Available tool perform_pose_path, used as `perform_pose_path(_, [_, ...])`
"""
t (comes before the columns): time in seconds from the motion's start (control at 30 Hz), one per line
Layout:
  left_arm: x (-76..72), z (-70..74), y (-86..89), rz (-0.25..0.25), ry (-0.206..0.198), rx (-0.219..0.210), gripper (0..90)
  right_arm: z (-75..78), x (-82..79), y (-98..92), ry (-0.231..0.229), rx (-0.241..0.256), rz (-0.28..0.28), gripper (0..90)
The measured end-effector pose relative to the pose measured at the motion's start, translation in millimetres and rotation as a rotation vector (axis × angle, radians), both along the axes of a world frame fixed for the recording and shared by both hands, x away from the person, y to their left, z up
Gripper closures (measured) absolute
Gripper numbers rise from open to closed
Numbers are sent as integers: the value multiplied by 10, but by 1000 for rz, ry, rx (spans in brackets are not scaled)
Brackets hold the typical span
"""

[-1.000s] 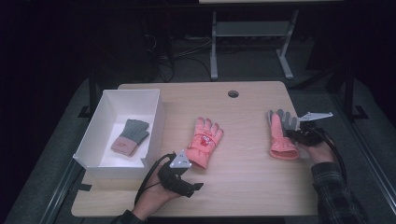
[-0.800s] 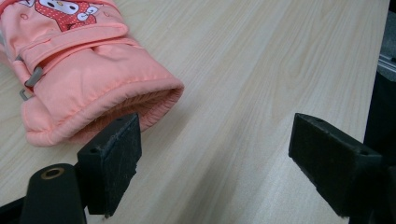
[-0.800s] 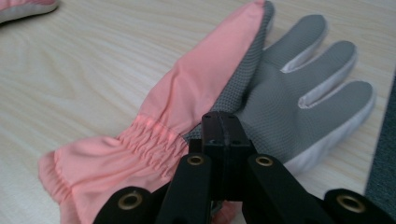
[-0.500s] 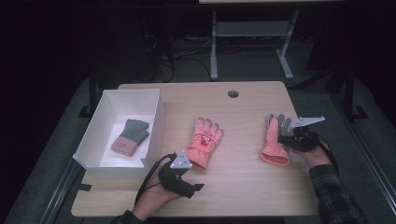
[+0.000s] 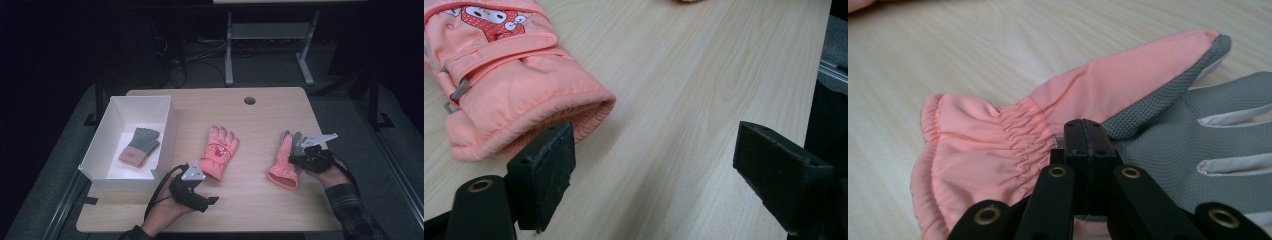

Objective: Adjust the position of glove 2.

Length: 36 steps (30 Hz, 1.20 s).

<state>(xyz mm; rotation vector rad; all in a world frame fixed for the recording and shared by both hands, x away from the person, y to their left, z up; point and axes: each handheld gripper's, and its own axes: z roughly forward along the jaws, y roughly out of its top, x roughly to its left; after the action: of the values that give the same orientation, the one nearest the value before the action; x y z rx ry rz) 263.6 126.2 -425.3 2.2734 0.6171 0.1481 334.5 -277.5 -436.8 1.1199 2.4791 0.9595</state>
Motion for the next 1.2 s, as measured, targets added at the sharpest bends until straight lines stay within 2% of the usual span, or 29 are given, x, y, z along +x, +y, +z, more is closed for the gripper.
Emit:
perform_pose_path(0.43, [4, 14, -1, -7, 1, 4, 167, 24, -357, 299, 15, 5, 106, 900])
perform_pose_path(0.5, [2, 6, -10, -5, 4, 0, 167, 37, -398, 355, 4, -9, 117, 900])
perform_pose_path(0.6, [5, 9, -10, -12, 2, 4, 167, 49, -446, 475, 0, -20, 142, 900])
perform_pose_path(0.77, [5, 5, -11, -13, 6, 2, 168, 34, -483, 762, 5, -7, 207, 900])
perform_pose_path(0.8, [5, 5, -11, -13, 6, 2, 167, 34, -483, 762, 5, -7, 207, 900])
perform_pose_path(0.83, [4, 8, -10, -13, 5, 0, 167, 38, -506, 865, 5, -17, 233, 900])
perform_pose_path(0.93, [3, 9, -11, -10, 8, -1, 167, 37, -536, 962, 5, -23, 257, 900])
perform_pose_path(1.07, [0, 11, -8, -5, 10, -7, 168, 79, -543, 903, -8, 0, 251, 900])
perform_pose_path(1.17, [8, 13, 0, -10, 5, -2, 168, 148, -540, 733, -28, 24, 195, 900])
perform_pose_path(1.2, [10, 13, 1, -11, 5, 0, 168, 148, -540, 733, -28, 24, 195, 900])
